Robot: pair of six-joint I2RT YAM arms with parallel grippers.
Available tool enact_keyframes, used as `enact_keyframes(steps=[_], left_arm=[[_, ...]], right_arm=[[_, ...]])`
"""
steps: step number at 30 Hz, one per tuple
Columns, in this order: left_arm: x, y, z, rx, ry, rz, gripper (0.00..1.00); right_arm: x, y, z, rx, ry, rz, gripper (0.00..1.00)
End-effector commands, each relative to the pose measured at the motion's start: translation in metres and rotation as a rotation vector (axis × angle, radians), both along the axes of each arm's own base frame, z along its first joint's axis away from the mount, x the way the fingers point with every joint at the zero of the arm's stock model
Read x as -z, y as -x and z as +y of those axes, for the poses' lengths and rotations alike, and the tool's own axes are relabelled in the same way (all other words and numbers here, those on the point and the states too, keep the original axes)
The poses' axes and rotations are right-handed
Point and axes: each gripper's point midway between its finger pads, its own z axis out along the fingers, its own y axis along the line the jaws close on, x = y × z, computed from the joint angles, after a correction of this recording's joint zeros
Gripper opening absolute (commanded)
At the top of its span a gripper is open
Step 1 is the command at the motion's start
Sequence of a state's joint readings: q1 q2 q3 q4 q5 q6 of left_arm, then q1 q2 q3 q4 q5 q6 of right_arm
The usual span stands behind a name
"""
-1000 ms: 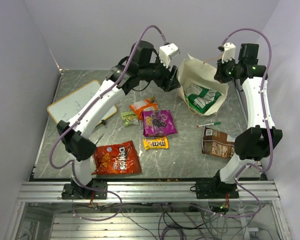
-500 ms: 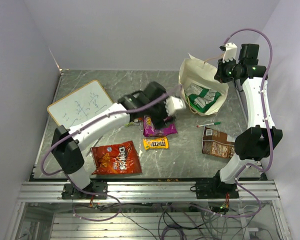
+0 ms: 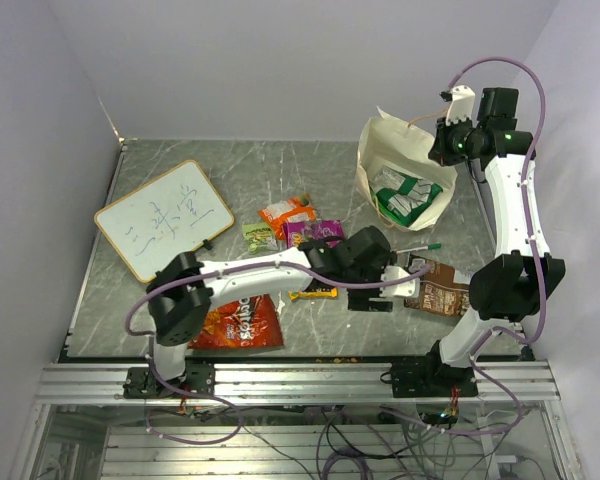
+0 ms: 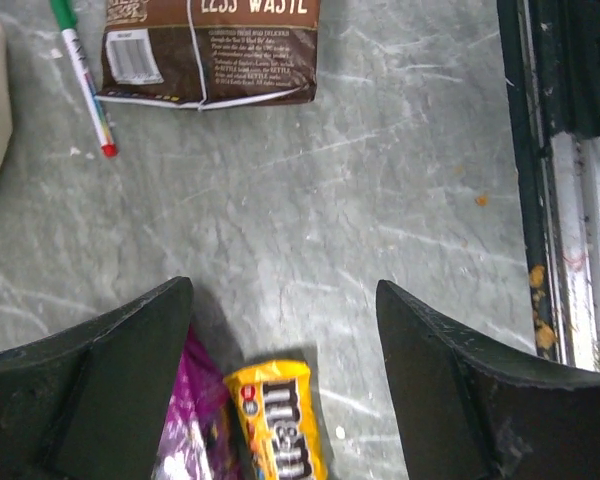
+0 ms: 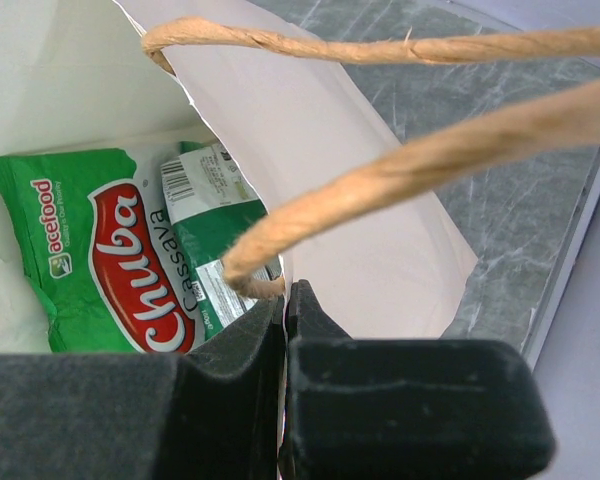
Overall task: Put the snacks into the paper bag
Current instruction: Pick up the snack from the center of the board.
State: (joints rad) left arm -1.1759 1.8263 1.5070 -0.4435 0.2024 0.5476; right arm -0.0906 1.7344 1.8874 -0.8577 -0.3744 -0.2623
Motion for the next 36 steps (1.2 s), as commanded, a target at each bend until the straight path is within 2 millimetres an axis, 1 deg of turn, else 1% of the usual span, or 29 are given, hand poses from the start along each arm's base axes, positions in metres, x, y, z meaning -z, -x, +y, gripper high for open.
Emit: enact_keyframes(steps=[1, 3, 5, 8, 10, 13, 20, 23, 31, 36], left_arm=[[-0.005, -0.005, -0.043, 0.062, 0.107, -0.031, 0.86], [0.006, 0.000, -0.057, 0.100, 0.101, -0.035, 0.90], [0.017, 0.002, -0.070, 0.135, 0.089, -0.075, 0.90], [0.032, 0.000, -0.089, 0.179, 0.092, -0.115, 0.91], [0.043, -0.002, -0.097, 0.206, 0.089, -0.137, 0.91], [0.053, -0.005, -0.108, 0.251, 0.081, -0.192, 0.91], [0.074, -0.003, -0.119, 0.338, 0.047, -0.249, 0.90], [0.082, -0.004, -0.124, 0.342, 0.047, -0.259, 0.88], [0.104, -0.014, -0.132, 0.327, 0.034, -0.311, 0.80], [0.109, -0.021, -0.134, 0.319, 0.025, -0.353, 0.71]], right_arm=[[0.001, -0.002, -0.002, 0.013, -0.005, -0.007, 0.00], [0.002, -0.002, -0.003, 0.015, -0.006, -0.005, 0.00], [0.002, -0.002, -0.003, 0.015, -0.008, -0.002, 0.00], [0.004, -0.003, -0.003, 0.015, -0.010, 0.004, 0.00], [0.004, -0.002, -0.004, 0.015, -0.009, 0.005, 0.00], [0.004, -0.001, -0.005, 0.014, -0.007, 0.004, 0.00], [0.005, -0.001, -0.004, 0.000, -0.016, 0.007, 0.00], [0.006, -0.001, -0.004, -0.002, -0.019, 0.009, 0.00], [0.006, 0.000, -0.002, -0.017, -0.020, 0.008, 0.00], [0.009, 0.001, 0.000, -0.029, -0.030, 0.015, 0.00]])
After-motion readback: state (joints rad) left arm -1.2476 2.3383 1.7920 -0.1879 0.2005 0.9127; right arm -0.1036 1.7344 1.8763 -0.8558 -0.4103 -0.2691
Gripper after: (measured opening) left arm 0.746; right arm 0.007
